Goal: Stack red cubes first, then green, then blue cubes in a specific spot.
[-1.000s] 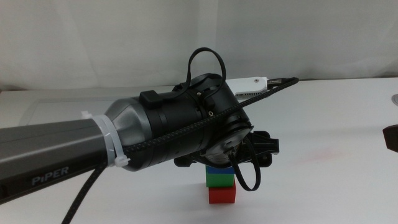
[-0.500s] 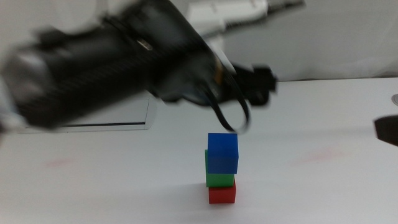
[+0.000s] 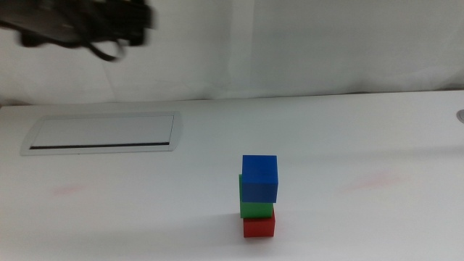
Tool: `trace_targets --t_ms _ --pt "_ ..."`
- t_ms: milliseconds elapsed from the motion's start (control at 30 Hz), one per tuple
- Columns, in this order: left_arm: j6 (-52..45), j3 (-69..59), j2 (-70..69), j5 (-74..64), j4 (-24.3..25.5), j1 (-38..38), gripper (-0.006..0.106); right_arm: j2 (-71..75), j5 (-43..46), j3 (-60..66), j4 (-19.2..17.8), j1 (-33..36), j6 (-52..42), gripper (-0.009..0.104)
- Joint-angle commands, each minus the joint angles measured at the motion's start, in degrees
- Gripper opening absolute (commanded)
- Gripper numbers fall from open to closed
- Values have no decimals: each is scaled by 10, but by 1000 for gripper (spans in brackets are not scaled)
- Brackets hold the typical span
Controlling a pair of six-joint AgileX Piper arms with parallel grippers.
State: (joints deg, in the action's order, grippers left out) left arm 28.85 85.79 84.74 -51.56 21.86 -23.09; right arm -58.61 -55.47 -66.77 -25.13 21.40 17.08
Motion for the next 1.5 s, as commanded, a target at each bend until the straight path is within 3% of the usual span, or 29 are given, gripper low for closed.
trace_targets --t_ms 0,33,67,133,200,267,367,400,433,533,700,967,1067,1233,1367,1467 --pt "-27 -8 -18 -5 -4 46 87 -5 2 -3 9 -86 -49 78" --pt "-31 -13 -26 -5 -4 65 85 -5 7 -3 25 -130 -75 76" --pt "-35 -31 -43 -3 -4 100 82 -4 18 -3 74 -201 -118 71" --pt "-35 -54 -62 7 -4 131 78 1 26 -3 121 -255 -133 66" --pt "-35 -85 -88 21 -4 149 72 4 33 -3 158 -273 -159 63" --pt "-39 -129 -125 45 2 166 62 13 31 -3 161 -271 -171 57" --pt "-35 -211 -195 91 3 179 32 32 27 -3 167 -270 -174 40" --pt "-8 -294 -271 154 33 181 -2 57 26 -3 173 -270 -175 6" --pt "0 -317 -293 169 46 181 -2 65 26 -3 174 -270 -175 -3" --pt "21 -397 -383 219 90 181 -2 106 22 6 177 -270 -191 -2" --pt "20 -500 -530 256 93 181 -2 221 64 95 178 -270 -204 -2" --pt "16 -626 -728 263 93 181 -3 481 219 304 247 -270 -203 -2" --pt "16 -697 -760 311 93 181 -3 529 325 413 247 -270 -203 -2" --pt "44 -822 -760 439 93 181 -3 521 487 566 279 -270 -201 -2" --pt "64 -877 -760 485 93 181 -3 521 540 633 279 -270 -201 -2" --pt "94 -878 -760 444 94 180 -3 521 541 659 278 -270 -201 -2"
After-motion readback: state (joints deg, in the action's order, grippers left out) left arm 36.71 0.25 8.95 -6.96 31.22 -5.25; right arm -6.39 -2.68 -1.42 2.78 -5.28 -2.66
